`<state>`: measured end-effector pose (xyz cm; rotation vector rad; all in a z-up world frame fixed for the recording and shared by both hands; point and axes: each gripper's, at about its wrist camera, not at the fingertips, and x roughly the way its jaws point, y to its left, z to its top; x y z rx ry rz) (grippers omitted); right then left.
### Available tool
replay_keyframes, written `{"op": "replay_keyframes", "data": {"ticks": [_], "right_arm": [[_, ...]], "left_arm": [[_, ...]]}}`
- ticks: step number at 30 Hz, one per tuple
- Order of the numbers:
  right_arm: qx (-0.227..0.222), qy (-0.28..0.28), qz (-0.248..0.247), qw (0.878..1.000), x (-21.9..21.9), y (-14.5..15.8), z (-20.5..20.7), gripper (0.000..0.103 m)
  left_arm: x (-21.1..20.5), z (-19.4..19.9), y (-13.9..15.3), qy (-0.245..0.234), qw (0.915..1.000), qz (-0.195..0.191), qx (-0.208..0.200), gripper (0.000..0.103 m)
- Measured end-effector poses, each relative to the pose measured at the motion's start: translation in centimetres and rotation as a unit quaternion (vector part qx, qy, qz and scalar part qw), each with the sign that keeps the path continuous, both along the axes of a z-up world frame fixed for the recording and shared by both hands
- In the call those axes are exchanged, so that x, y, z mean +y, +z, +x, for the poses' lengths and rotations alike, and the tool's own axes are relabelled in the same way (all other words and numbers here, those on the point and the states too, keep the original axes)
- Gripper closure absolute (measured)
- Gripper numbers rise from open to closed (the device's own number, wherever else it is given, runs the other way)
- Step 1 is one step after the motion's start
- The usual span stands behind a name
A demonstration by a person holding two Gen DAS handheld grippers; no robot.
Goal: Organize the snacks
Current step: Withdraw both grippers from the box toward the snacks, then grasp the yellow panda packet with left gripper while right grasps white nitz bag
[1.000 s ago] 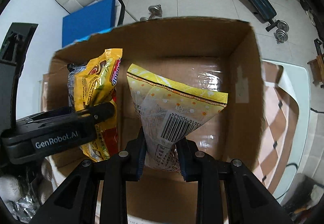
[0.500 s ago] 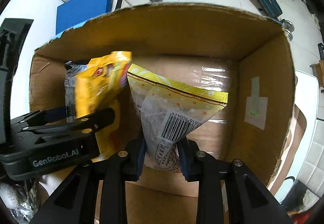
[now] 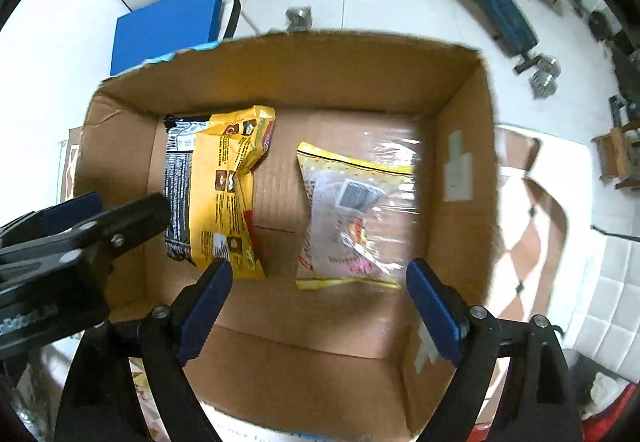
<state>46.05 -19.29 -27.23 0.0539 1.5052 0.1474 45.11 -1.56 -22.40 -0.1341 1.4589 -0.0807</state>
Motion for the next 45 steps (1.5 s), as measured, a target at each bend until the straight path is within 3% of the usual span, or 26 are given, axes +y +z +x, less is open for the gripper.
{"op": "replay_keyframes", "data": {"ticks": [7,15,24,28,32,38,45], "right_arm": [[-0.054,-0.018,-0.016,0.998,-0.2,4.0,-4.9,0.012],[-0.111,-0.022,-0.033,0.993,-0.1,8.4,-11.2,0.012],[-0.142,-0.051,-0.025,0.988,0.6,12.2,-16.7,0.012],[-0.137,-0.065,0.001,0.988,1.2,12.8,-18.4,0.012],[-0.110,-0.070,0.039,0.991,2.3,11.7,-20.0,0.012],[-0.051,-0.051,0.056,0.996,5.9,6.6,-21.3,0.012],[0.006,0.035,0.015,0.999,12.0,-0.9,-20.2,0.012]], "left_arm": [[0.9,-4.8,4.0,0.006,0.9981,0.011,-0.060,0.012],[0.4,-9.4,6.3,0.003,0.9941,0.025,-0.106,0.012],[1.6,-13.9,9.1,-0.001,0.9899,0.019,-0.141,0.012],[3.3,-16.0,10.1,0.015,0.9872,0.018,-0.158,0.012],[6.3,-18.3,9.4,0.042,0.9878,0.025,-0.148,0.012],[12.5,-21.7,4.3,0.093,0.9924,0.029,-0.074,0.012],[18.6,-24.9,-1.9,0.163,0.9858,0.039,-0.004,0.012]]}}
